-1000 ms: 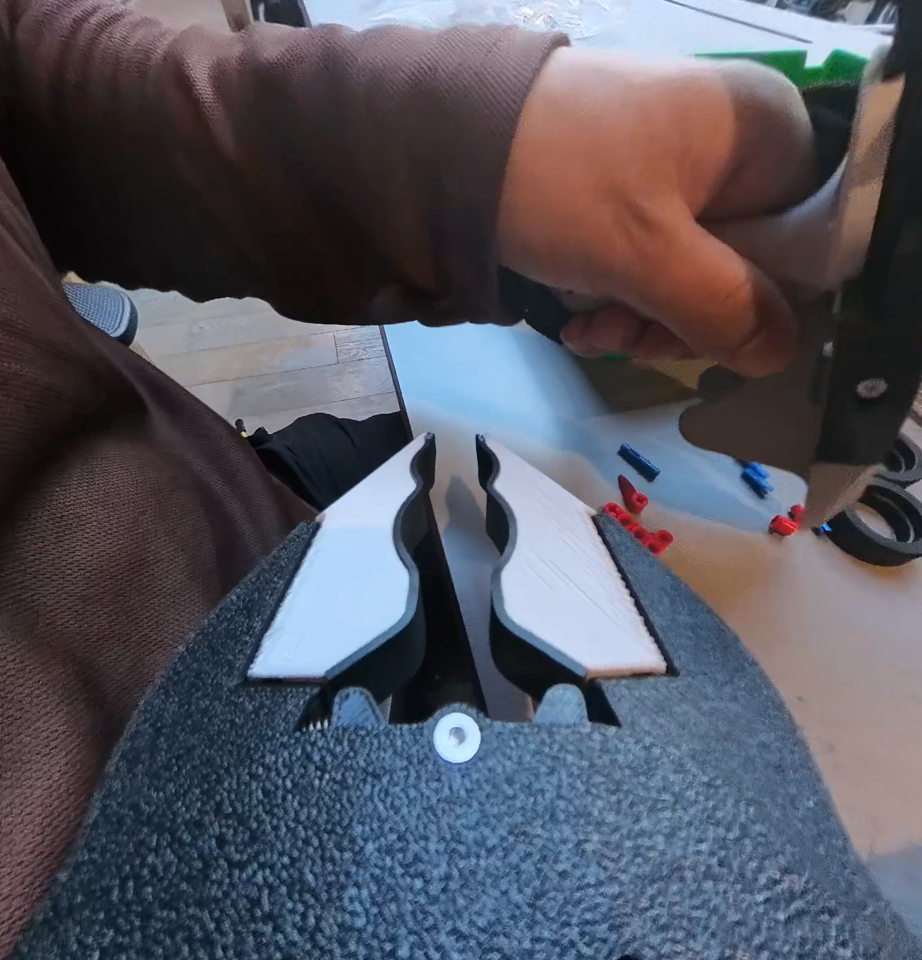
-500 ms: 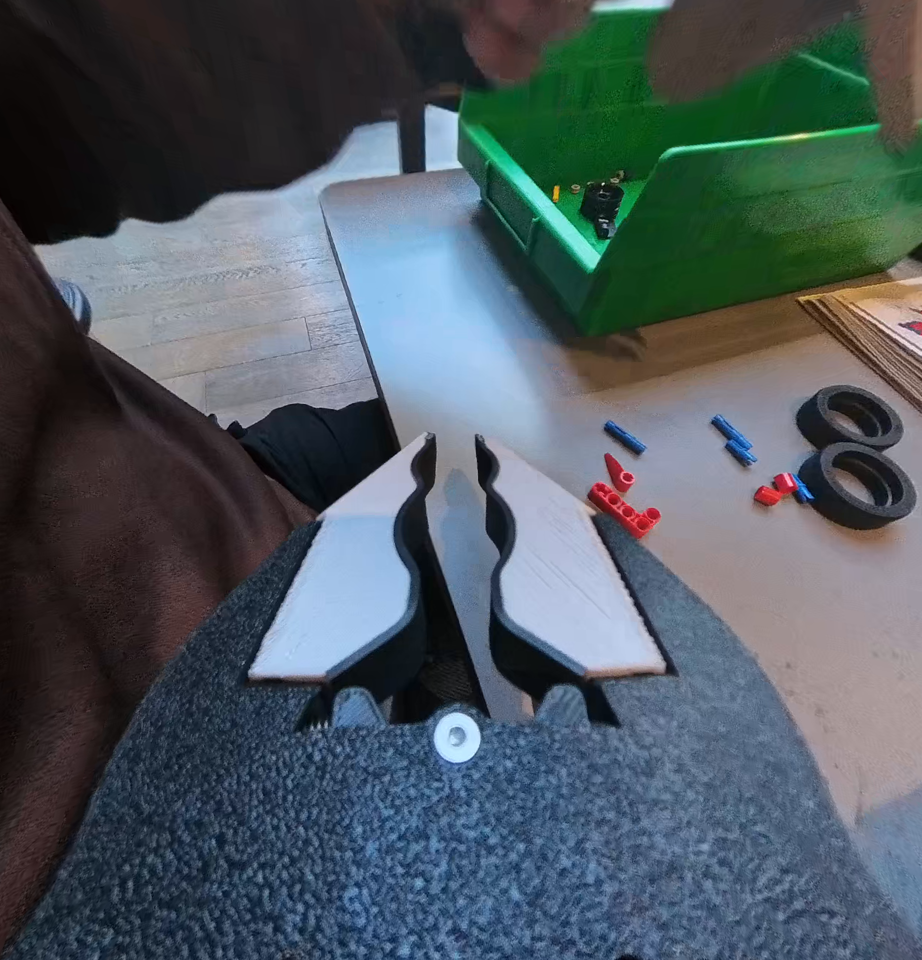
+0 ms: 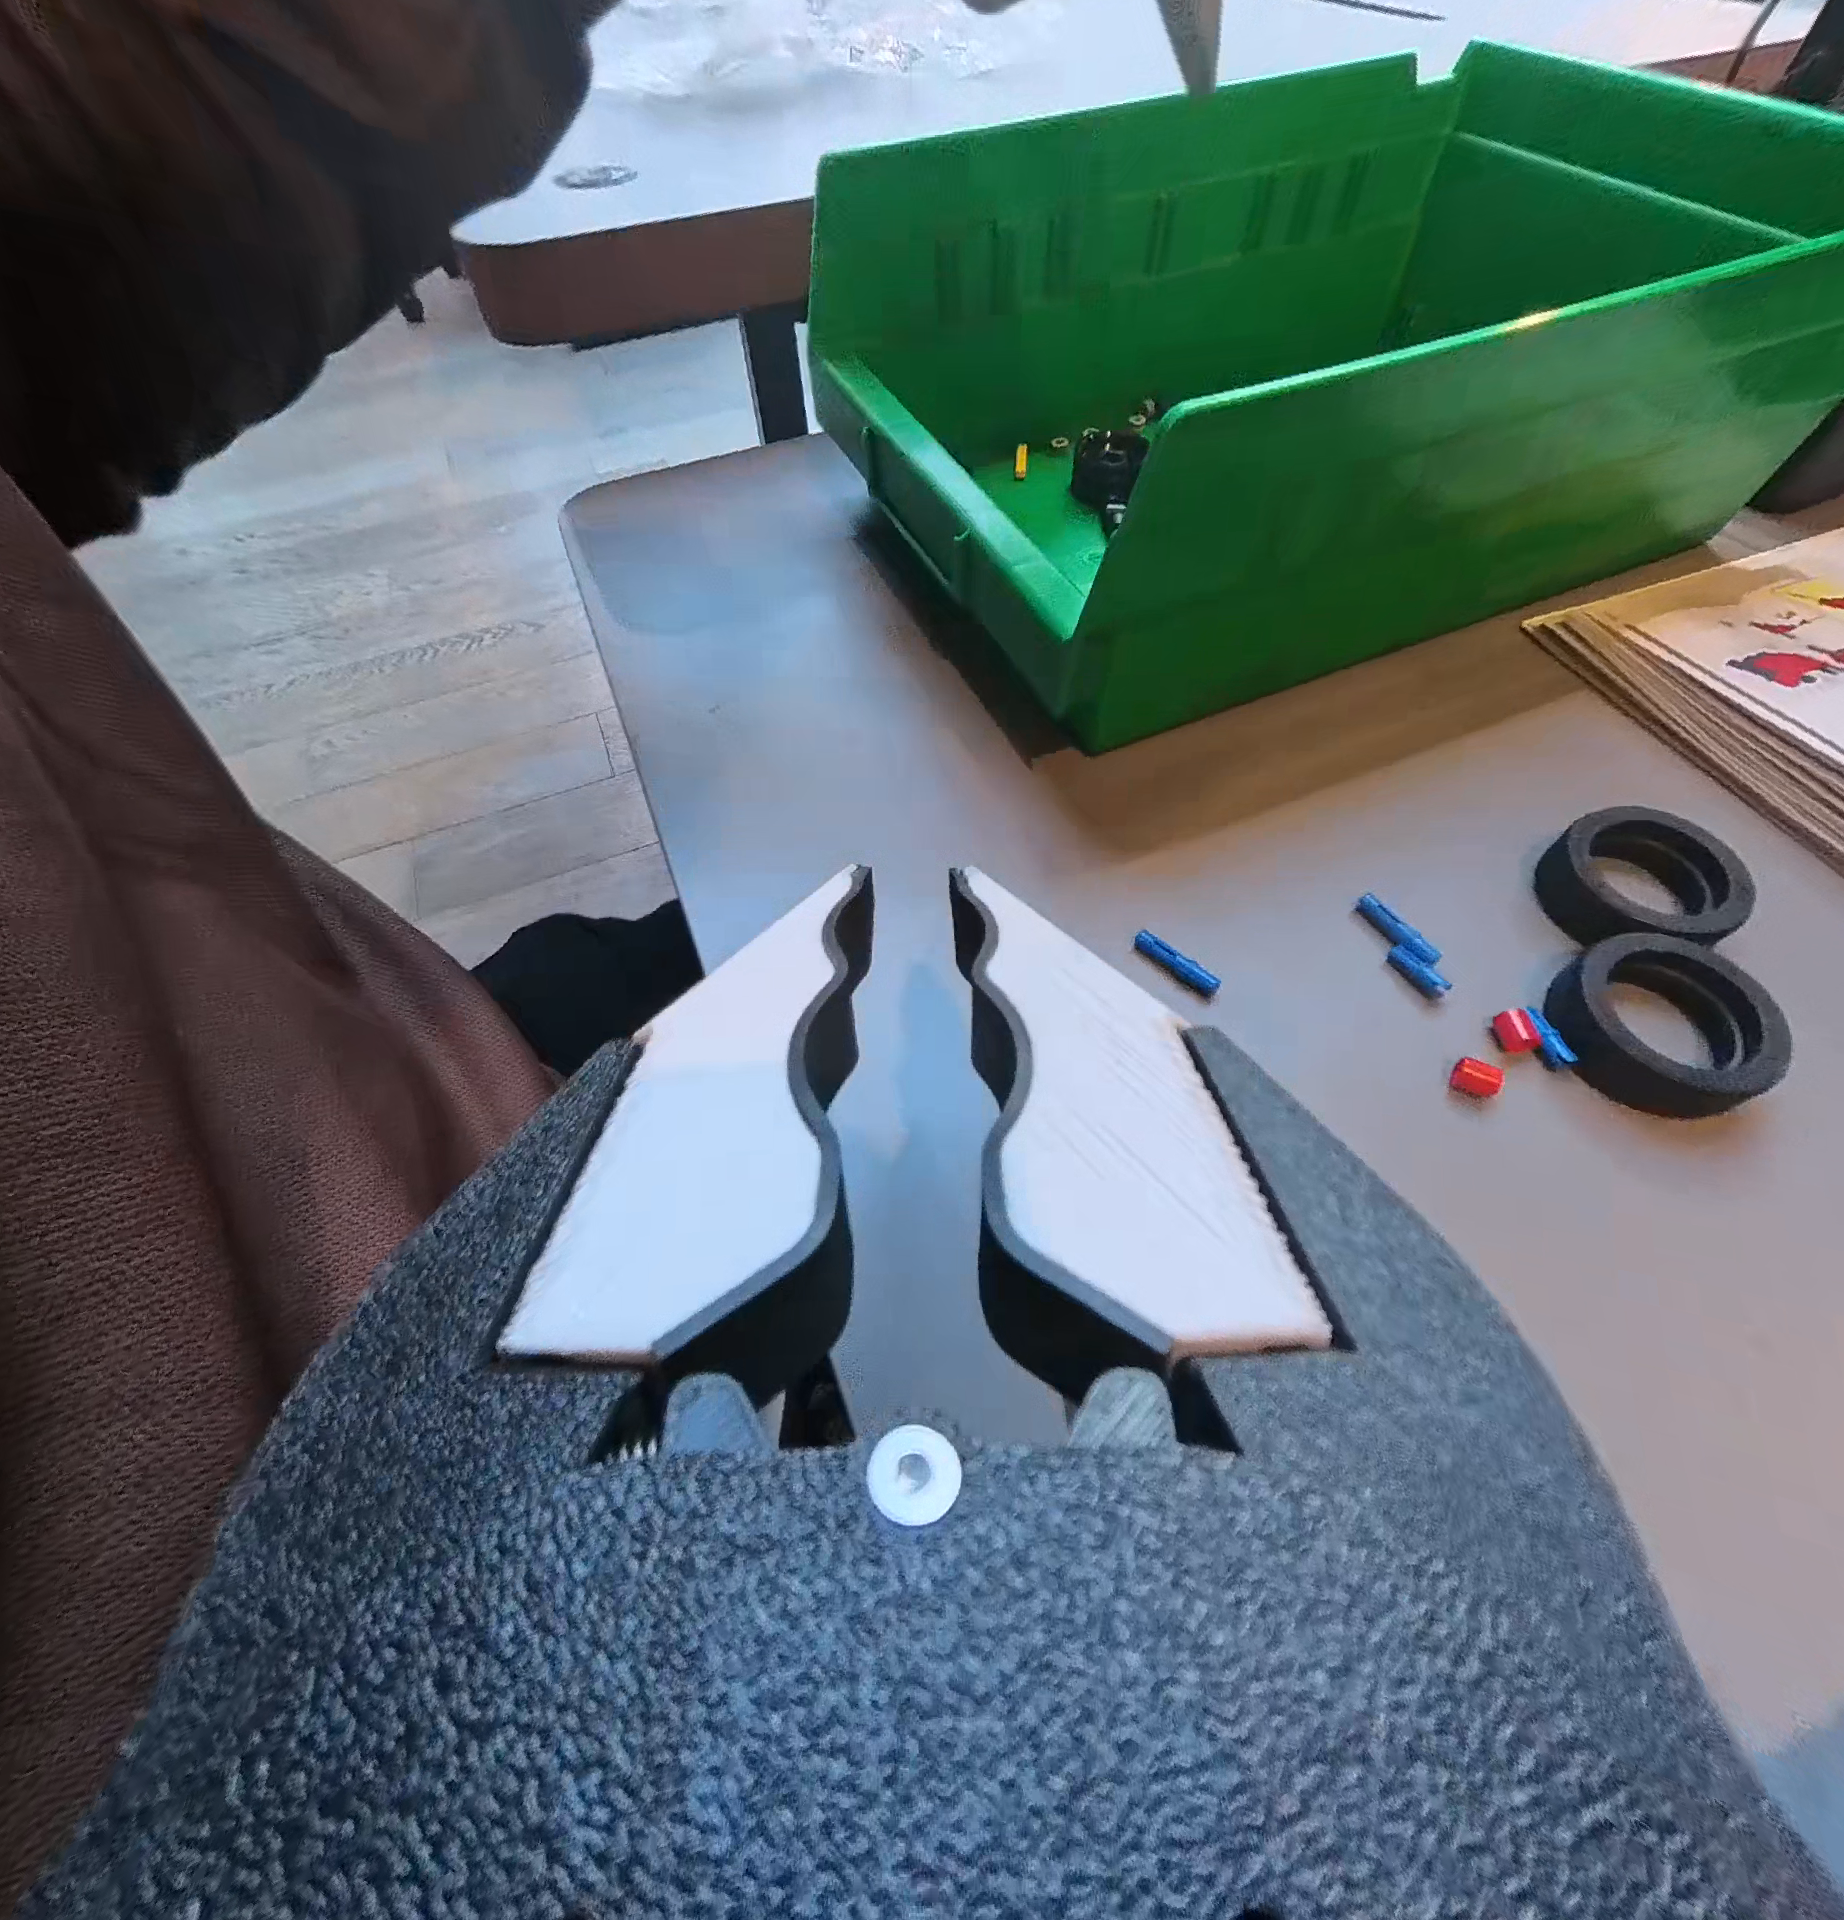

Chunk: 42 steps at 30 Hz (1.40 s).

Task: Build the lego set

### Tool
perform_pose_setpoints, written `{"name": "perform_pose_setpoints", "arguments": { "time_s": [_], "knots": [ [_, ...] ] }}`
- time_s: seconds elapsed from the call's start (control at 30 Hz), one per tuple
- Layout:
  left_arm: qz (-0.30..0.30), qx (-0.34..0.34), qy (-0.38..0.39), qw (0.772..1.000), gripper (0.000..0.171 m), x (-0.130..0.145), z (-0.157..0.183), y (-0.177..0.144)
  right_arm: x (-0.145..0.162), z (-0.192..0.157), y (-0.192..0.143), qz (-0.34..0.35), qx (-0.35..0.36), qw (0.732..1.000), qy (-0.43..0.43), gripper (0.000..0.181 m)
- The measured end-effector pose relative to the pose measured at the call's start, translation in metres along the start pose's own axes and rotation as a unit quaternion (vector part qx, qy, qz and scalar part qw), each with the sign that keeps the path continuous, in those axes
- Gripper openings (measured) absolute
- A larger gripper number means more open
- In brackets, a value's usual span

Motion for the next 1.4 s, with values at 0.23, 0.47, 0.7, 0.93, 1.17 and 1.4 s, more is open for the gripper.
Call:
{"name": "perform_pose_setpoints", "arguments": {
  "time_s": [0.23,0.47,0.7,0.93,1.17,1.4],
  "knots": [
    [-0.136,0.006,0.053,0.989,0.024,0.017,-0.017,0.038,0.007,-0.003,0.01,-0.037,-0.017,0.999,-0.007,0.013],
    [-0.22,0.102,0.088,0.966,0.024,0.038,-0.007,0.046,0.01,0.007,0.016,-0.071,-0.058,0.995,0.037,0.015],
    [-0.255,0.167,0.11,0.946,0.024,0.044,0.002,0.046,0.002,0.014,0.025,-0.057,-0.097,0.993,0.04,0.016],
    [-0.227,0.294,0.114,0.922,0.02,0.037,0.045,0.054,0.002,0.013,0.028,-0.062,-0.131,0.988,0.048,0.016],
    [-0.259,0.311,0.181,0.896,0.019,0.039,0.09,0.086,0.001,0.013,0.025,-0.049,-0.113,0.992,0.035,0.016],
    [-0.276,0.237,0.242,0.899,0.016,0.051,0.097,0.099,-0.001,0.013,0.021,-0.035,-0.115,0.992,0.034,0.016]
  ]
}}
Point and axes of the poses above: each gripper's, where its closed fingertips meet, y out along the fingers, x out of its underside, z = x × y across the jaws, the point moved 4 cm from there along -y, back along the fingers, and after that the axes turned 9 degrees about x, right-handed, at the moved point
